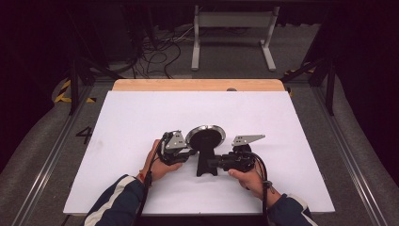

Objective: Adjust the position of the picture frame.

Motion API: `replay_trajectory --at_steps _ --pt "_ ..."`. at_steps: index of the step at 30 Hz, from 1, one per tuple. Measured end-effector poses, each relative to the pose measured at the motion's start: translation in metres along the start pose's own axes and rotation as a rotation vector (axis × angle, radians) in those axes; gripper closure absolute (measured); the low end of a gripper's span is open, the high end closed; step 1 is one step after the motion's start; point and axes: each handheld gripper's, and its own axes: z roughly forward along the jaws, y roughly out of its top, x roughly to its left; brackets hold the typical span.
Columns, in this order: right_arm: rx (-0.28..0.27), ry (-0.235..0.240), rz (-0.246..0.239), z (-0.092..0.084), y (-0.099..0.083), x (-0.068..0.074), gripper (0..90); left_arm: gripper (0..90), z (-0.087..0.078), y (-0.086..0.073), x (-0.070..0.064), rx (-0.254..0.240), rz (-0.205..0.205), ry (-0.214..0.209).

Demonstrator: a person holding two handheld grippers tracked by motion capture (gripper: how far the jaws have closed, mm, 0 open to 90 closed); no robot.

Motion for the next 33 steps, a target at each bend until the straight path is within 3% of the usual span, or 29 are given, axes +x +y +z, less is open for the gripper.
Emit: replay_trajectory --at_steps 6,9,25,33 --pt "0.009 -0.012 -0.013 -0.001 0.000 0.001 73.9 71.3 0.001 0.001 -0.002 0.011 0.013 0.041" --pt "0.018 -0.026 -0.019 0.001 0.000 0.002 74.1 73.2 0.003 0.001 0.001 0.022 -0.004 0.072" --pt "0.021 -0.082 -0.023 0.005 -0.003 -0.001 73.2 72.1 0.009 0.004 0.003 0.036 -0.003 0.094" --pt "0.033 -0.115 -0.048 0.009 -0.005 0.001 73.6 70.7 0.011 0.004 0.006 0.034 -0.014 0.106"
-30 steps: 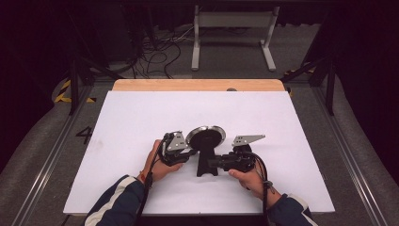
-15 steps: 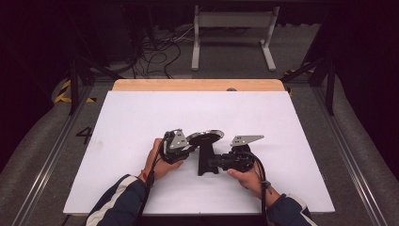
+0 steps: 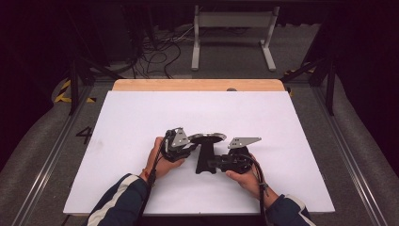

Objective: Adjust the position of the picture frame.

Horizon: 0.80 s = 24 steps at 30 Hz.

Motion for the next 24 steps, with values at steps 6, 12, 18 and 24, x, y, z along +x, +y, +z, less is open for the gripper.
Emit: replay_trajectory --at_steps 6,12,18,24 --pt "-0.001 -0.009 -0.007 0.000 0.000 0.001 73.3 69.4 -0.002 -0.001 0.002 -0.002 -0.002 0.000" --pt "0.002 -0.011 -0.008 -0.001 0.000 0.001 73.2 67.1 -0.008 -0.001 0.004 -0.023 -0.008 -0.013" --pt "-0.010 -0.026 -0.017 -0.006 0.001 0.001 73.1 65.0 -0.016 -0.002 0.008 -0.026 0.010 -0.028" --pt "-0.015 -0.053 -0.040 -0.014 0.003 0.003 73.2 63.9 -0.025 -0.003 0.011 -0.029 0.019 -0.037"
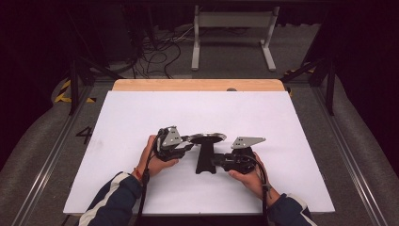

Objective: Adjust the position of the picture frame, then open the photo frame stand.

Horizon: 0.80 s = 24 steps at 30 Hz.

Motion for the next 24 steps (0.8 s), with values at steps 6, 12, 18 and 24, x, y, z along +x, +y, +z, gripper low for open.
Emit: replay_trajectory --at_steps 6,12,18,24 --pt "0.003 -0.042 -0.053 -0.010 0.004 0.005 72.8 63.0 -0.019 0.000 0.004 -0.010 0.013 0.006" --pt "0.009 -0.099 -0.119 -0.019 0.006 0.016 77.3 60.1 -0.039 -0.007 0.005 -0.012 0.014 -0.003" --pt "-0.024 -0.151 -0.125 -0.031 0.009 0.022 81.5 51.9 -0.049 -0.016 0.004 0.001 0.001 -0.022" --pt "-0.073 -0.180 -0.138 -0.039 0.009 0.029 87.7 42.5 -0.043 -0.011 0.003 0.009 -0.005 -0.005"
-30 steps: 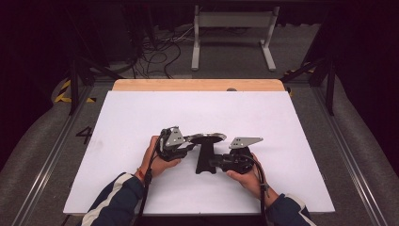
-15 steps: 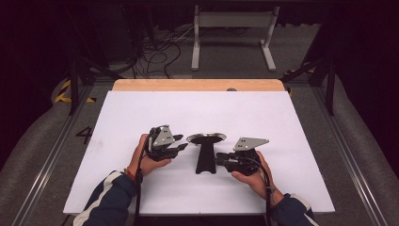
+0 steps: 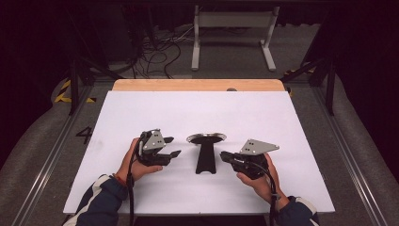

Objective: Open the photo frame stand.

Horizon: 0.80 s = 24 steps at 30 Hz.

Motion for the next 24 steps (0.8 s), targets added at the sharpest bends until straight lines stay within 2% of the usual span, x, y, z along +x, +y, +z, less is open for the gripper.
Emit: replay_trajectory --at_steps 3,6,12,13,14,16,19,22,24 --pt "-0.014 -0.007 -0.006 -0.001 0.001 0.003 89.1 39.5 0.004 0.003 -0.001 0.000 0.009 -0.007" --pt "-0.026 -0.017 -0.017 0.004 0.002 0.011 90.0 39.5 0.009 0.007 0.001 -0.024 -0.019 -0.012" --pt "-0.037 -0.021 -0.045 0.019 0.005 0.032 90.0 39.6 0.019 0.013 0.002 -0.056 -0.043 -0.037" --pt "-0.037 -0.021 -0.045 0.019 0.005 0.032 90.0 40.5 0.019 0.013 0.002 -0.056 -0.043 -0.037" --pt "-0.034 -0.019 -0.052 0.024 0.005 0.037 90.0 41.1 0.020 0.015 0.001 -0.057 -0.039 -0.038" --pt "-0.032 -0.017 -0.055 0.026 0.005 0.040 90.0 42.1 0.021 0.017 -0.001 -0.065 -0.030 -0.020" --pt "-0.026 -0.023 -0.053 0.038 0.004 0.048 90.0 47.6 0.023 0.018 -0.002 -0.078 -0.032 -0.011" --pt "-0.020 -0.027 -0.051 0.045 0.003 0.052 90.0 50.9 0.026 0.018 -0.001 -0.083 -0.038 -0.012" --pt "-0.015 -0.031 -0.049 0.053 0.003 0.056 90.0 51.7 0.031 0.017 -0.001 -0.075 -0.044 -0.029"
